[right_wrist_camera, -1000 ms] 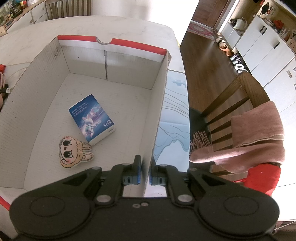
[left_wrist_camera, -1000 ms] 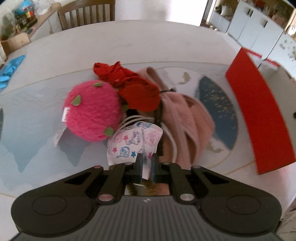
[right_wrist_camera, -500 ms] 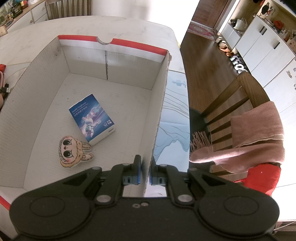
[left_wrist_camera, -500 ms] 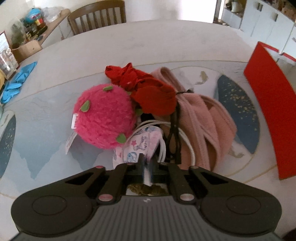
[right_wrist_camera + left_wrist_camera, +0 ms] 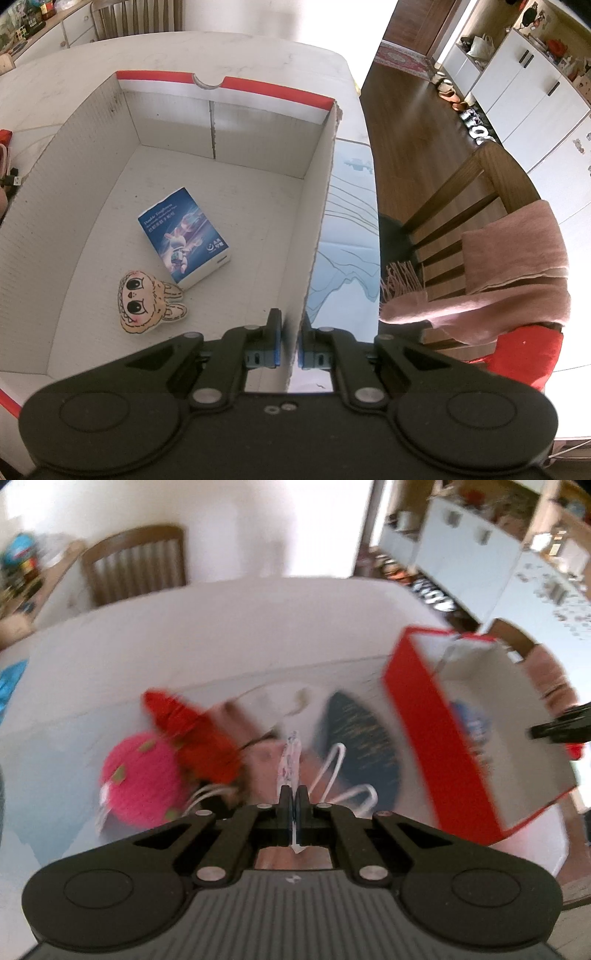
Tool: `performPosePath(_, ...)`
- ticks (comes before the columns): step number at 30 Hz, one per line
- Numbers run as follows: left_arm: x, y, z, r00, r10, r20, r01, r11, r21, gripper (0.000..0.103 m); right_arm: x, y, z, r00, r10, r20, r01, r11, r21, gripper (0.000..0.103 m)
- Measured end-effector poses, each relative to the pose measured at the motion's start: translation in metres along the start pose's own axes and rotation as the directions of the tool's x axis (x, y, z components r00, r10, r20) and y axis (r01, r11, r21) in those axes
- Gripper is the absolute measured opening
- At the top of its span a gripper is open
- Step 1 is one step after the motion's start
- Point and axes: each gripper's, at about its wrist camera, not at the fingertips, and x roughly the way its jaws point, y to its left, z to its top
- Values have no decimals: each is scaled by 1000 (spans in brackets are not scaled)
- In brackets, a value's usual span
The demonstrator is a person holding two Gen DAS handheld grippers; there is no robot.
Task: Organize objects
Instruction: 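Lift the face mask and carry it toward the red box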
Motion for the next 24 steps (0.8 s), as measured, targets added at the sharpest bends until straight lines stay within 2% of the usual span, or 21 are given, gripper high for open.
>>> performPosePath(7, -4, -62, 36, 990, -136, 27, 132, 983, 127, 0, 4, 1, 1, 1000, 9, -1, -9, 1000, 8, 6)
performPosePath(13, 16, -125, 56, 971, -239, -1, 231, 938, 258, 0, 5, 1, 1, 1000, 12, 0, -12, 1000, 12, 6)
performPosePath(19, 52, -178, 60, 964, -258, -65, 264, 898, 353, 0, 6, 2, 1, 1000, 8, 1, -8, 1000, 7, 6)
performPosePath(24, 85, -206, 54, 965, -234, -121, 263, 874, 409, 0, 6, 3, 1, 1000, 9, 2, -9, 1000, 4, 6)
